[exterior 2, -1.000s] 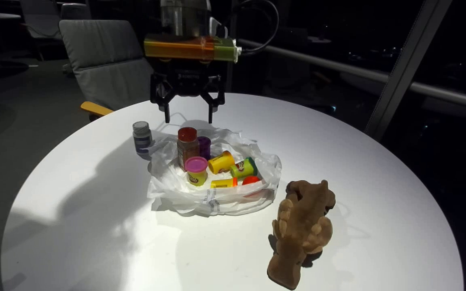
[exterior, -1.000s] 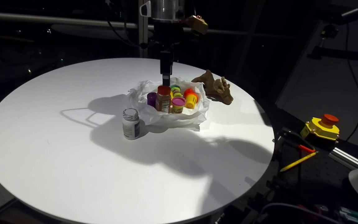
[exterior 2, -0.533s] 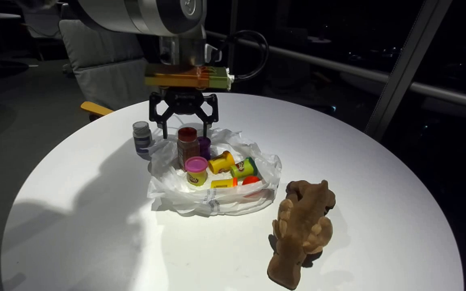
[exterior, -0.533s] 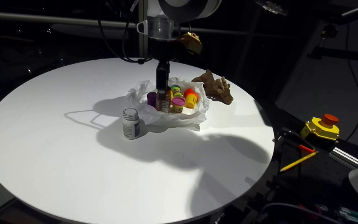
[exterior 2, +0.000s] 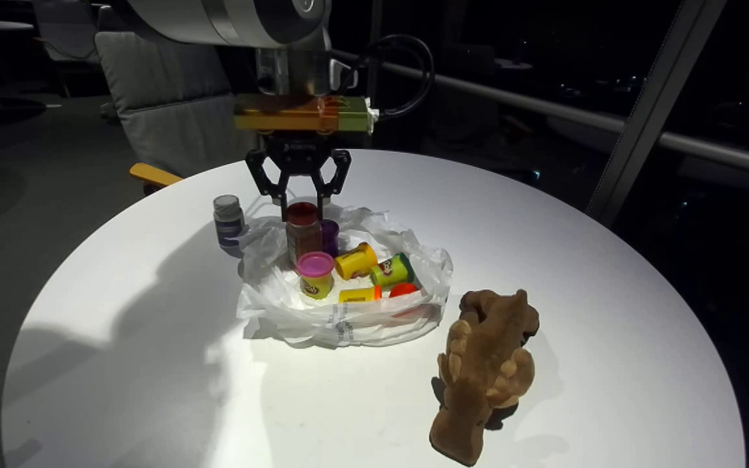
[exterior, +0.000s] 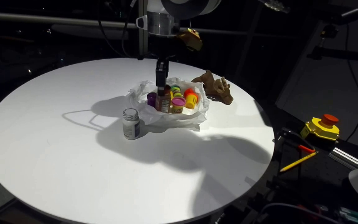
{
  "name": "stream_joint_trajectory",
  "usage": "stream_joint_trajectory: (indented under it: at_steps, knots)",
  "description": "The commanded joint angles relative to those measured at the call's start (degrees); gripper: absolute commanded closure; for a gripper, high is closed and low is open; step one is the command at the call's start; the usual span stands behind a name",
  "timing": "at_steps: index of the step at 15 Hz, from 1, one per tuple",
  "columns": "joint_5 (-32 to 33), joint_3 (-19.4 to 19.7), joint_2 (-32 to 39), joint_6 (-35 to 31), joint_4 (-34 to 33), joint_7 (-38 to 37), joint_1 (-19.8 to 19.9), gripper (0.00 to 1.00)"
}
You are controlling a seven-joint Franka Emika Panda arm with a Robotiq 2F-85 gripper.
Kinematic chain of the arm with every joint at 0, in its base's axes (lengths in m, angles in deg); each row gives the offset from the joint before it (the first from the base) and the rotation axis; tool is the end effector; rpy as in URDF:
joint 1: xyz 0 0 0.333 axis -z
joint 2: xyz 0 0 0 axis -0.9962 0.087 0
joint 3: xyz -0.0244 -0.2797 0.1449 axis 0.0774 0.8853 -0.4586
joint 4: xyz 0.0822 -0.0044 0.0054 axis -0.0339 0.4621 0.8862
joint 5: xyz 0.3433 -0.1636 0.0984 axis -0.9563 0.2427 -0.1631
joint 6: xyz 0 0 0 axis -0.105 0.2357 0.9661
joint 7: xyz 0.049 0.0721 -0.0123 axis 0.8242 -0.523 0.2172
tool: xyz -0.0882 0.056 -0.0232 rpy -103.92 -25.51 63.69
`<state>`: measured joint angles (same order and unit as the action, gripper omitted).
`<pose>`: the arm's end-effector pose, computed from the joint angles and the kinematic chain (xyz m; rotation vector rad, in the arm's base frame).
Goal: Remove the contents in the plastic bag and put them on the table.
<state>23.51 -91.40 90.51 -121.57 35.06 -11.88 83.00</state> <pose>0.6104 0.0796 0.2238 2.9311 0.9670 -0.0242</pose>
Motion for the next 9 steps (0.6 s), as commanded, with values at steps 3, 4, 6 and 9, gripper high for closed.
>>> stream_joint_trajectory:
  at_steps: [3, 4, 6, 9]
  knots:
    - [4.3, 1.2, -8.5, 0.0, 4.4, -6.7, -2.5, 0.76]
    - [4.5, 0.7, -10.9, 0.7, 5.6, -7.3, -3.0, 0.76]
    - [6.6, 0.3, -15.5, 0.1, 9.0, -10.0, -4.9, 0.76]
    - [9.5, -1.4, -20.9, 0.3, 13.7, -13.3, -7.9, 0.76]
